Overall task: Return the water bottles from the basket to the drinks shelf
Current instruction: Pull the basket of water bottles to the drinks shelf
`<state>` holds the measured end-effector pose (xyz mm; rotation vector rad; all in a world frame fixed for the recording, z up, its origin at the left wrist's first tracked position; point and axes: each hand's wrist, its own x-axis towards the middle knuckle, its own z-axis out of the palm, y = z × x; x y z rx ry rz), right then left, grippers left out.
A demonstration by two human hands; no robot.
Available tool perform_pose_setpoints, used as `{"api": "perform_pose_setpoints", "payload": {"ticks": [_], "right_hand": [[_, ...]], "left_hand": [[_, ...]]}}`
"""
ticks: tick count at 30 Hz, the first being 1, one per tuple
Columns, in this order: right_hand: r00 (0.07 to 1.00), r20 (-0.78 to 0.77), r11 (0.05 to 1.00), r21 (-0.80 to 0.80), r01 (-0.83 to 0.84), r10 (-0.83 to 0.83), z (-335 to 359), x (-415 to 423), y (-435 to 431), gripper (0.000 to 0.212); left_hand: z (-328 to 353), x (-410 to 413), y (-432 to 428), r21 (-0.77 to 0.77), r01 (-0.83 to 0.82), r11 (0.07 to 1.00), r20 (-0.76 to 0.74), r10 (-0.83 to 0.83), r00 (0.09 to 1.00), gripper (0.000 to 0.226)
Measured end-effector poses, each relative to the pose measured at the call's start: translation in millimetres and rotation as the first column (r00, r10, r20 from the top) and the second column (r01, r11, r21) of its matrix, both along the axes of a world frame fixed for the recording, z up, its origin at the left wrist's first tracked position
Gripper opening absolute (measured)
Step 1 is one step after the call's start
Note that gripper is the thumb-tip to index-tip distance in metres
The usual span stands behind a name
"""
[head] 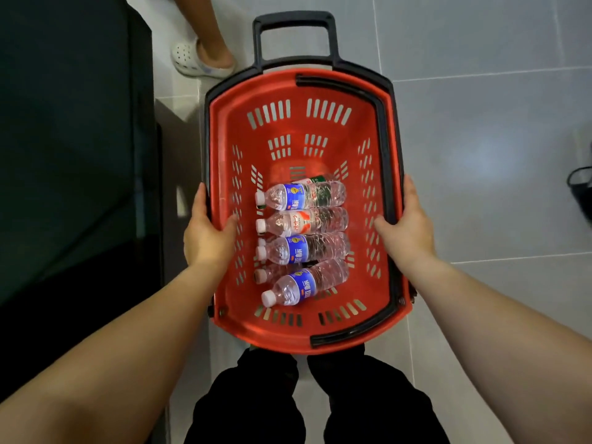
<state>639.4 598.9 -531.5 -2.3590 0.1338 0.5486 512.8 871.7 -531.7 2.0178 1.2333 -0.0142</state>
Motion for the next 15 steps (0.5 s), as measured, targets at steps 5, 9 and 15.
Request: {"api": "perform_pose_setpoints", "payload": {"ticks": [5,9,15], "right_hand": [[0.997,-0.008,0.997,0.001,0.079,-0.079,49.5,-12.9,-23.9,0.080],[0.988,-0.016,0.989,0.004,0.151,-0.151,122.9,-19.5,-49.1,0.081],[0.958,0.042,0.959,0.026,0.284,-0.284,237.4,-35.0,-99.7,0.081]], "left_hand": [[55.4,9.6,-10.2,0.018,0.081,0.997,-0.002,-0.081,0.997,0.080],[132.2,19.5,-24.9,0.012,0.130,0.991,0.011,-0.130,0.991,0.082],[251.7,36.2,-58.2,-0.006,0.261,0.965,0.096,-0.260,0.961,0.082]]}}
